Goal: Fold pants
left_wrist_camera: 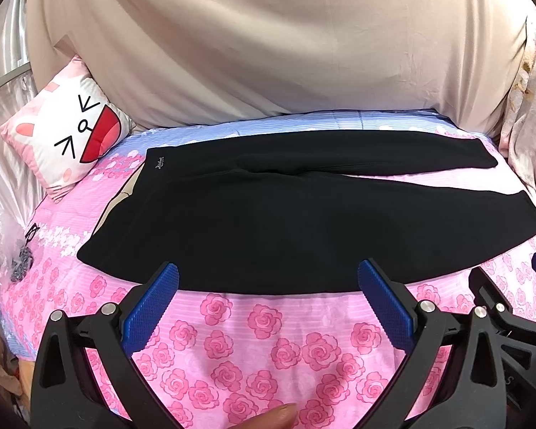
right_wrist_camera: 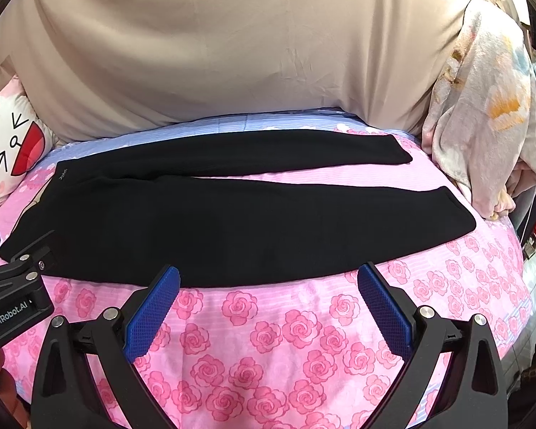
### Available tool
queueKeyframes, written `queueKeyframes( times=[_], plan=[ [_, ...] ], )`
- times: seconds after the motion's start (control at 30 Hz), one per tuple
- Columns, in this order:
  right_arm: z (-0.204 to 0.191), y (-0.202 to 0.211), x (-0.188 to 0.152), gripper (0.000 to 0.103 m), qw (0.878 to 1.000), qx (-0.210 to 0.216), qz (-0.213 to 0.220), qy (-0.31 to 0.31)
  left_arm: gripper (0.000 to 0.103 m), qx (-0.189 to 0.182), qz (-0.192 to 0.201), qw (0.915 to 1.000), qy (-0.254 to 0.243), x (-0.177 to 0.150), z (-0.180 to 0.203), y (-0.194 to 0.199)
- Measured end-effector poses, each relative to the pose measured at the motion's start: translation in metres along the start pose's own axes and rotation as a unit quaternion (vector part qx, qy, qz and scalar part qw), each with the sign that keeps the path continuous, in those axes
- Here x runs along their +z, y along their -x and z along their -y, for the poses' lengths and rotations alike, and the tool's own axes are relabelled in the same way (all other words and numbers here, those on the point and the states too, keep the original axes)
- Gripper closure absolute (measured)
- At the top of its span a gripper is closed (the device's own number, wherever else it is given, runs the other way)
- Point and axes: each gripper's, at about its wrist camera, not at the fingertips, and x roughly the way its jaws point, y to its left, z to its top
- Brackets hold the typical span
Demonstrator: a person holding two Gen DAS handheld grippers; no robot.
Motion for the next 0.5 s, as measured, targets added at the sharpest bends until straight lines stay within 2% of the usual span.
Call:
queueKeyframes(
  times=[0.27,0.5],
  plan=[
    [0.003,-0.01,0.003,0.005,1.0,0.0,-0.011,-0.002,0.005,0.002,-0.003,1.0,-0.004,0.003,-0.002,-0.01],
    [0.01,-0.043,0.021,0.005,1.0,-0.007,-0.017,-0.007,0.005,0.017,-0.01,0.9998,0.003,0.013,-0.006,-0.036]
  ],
)
